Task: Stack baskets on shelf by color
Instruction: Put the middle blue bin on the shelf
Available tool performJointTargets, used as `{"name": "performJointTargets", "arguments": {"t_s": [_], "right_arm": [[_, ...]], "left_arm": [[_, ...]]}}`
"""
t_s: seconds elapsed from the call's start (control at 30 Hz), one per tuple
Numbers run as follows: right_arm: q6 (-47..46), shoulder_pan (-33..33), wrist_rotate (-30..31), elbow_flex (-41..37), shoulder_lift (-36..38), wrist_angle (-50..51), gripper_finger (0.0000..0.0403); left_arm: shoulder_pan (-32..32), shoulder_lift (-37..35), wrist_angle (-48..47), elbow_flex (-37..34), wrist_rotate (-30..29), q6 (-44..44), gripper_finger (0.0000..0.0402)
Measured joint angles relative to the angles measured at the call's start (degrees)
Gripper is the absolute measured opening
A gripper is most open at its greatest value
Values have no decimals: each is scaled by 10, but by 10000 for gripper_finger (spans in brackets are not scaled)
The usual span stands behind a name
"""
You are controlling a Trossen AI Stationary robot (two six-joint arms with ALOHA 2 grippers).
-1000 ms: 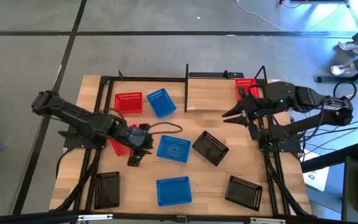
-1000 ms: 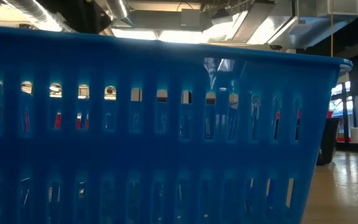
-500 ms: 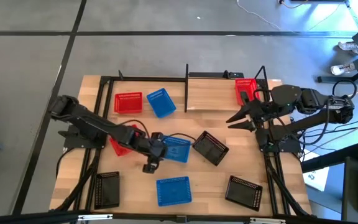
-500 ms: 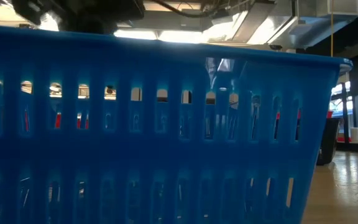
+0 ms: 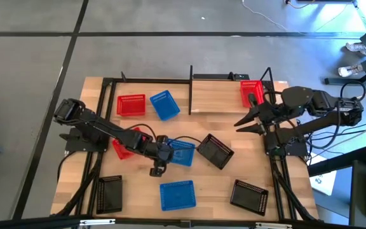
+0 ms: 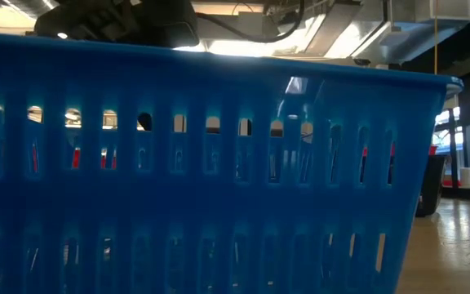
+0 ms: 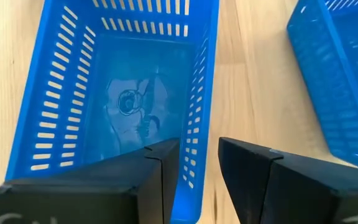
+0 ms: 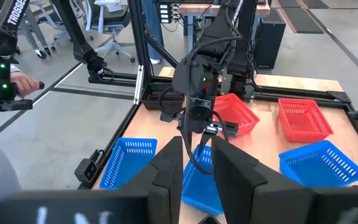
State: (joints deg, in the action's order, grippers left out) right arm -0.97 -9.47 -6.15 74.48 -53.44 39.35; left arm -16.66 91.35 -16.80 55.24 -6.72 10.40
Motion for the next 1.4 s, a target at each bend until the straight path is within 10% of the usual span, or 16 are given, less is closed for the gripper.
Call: {"name": "performJointTargets", "arguments": {"t_s": [0.97,1.4], "right_arm": [[0,0,0,0,3,13,83],[0,0,5,0,6,13,83]], "left_arm": [[3,75,70,0,-2,60,102],[26,54,49,13,94,108,2]]}}
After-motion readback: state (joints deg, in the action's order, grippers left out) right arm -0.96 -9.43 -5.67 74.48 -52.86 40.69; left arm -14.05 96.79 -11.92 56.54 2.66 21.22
